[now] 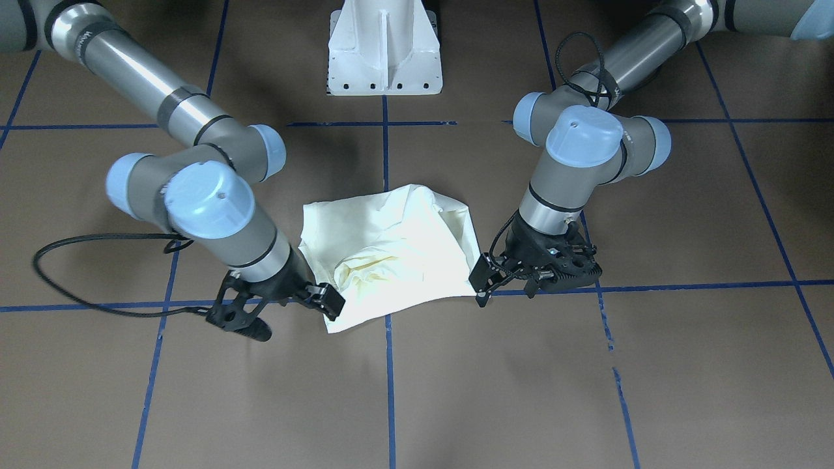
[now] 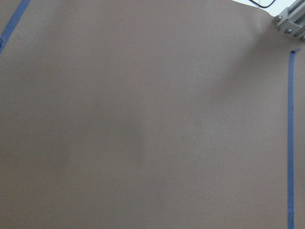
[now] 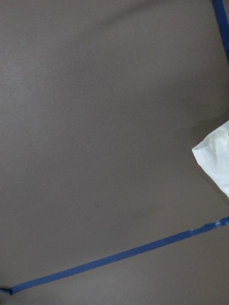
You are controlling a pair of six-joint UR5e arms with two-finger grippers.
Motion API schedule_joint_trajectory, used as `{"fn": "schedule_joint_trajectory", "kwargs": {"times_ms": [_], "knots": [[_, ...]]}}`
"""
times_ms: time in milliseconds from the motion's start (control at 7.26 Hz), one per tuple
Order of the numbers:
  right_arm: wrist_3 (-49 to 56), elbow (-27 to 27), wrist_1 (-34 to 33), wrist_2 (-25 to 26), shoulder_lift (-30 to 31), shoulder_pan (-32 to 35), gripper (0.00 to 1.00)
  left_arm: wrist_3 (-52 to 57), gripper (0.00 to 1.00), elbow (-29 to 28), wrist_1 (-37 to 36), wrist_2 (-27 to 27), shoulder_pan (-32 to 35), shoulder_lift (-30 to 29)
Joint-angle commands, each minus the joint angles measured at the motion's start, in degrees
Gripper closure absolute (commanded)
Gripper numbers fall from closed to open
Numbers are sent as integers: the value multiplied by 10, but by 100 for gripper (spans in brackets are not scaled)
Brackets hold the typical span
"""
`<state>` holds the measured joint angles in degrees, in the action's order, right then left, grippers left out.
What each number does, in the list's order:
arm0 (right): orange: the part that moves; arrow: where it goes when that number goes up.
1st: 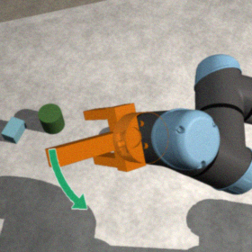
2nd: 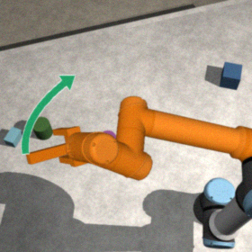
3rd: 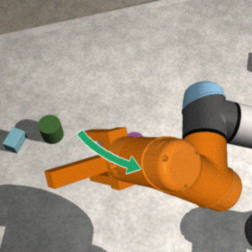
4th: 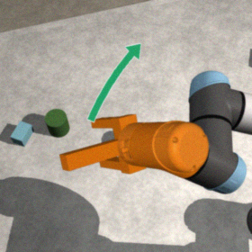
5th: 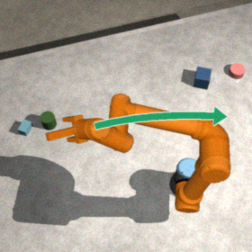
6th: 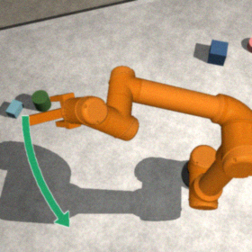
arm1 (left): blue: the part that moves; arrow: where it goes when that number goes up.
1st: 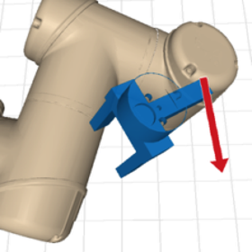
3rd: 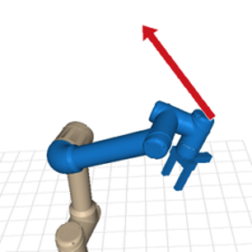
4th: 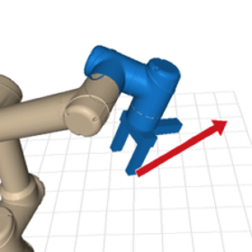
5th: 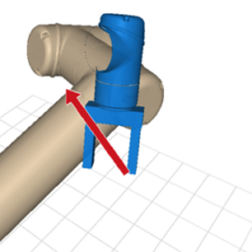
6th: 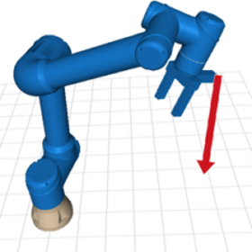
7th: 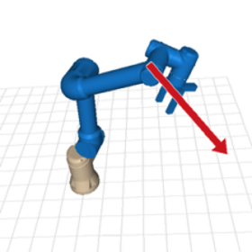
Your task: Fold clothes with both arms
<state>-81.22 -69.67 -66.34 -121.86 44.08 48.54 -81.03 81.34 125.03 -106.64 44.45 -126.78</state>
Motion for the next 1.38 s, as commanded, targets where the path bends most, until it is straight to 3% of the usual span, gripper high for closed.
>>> {"fn": "schedule_joint_trajectory", "kwargs": {"times_ms": [0,275,551,826,1240], "knots": [[74,-4,-23,-24,7,47,0,-118,0,0,140,-14,-42,32],[173,-15,-76,-40,18,94,0,-164,0,-2,149,-19,-87,29],[179,-17,-83,-46,16,103,0,-161,0,0,156,-44,-124,33],[179,-17,-83,-46,15,109,0,-173,0,35,195,-88,-154,83],[182,-18,-82,-48,14,112,0,-205,0,80,194,-75,-223,103]]}}
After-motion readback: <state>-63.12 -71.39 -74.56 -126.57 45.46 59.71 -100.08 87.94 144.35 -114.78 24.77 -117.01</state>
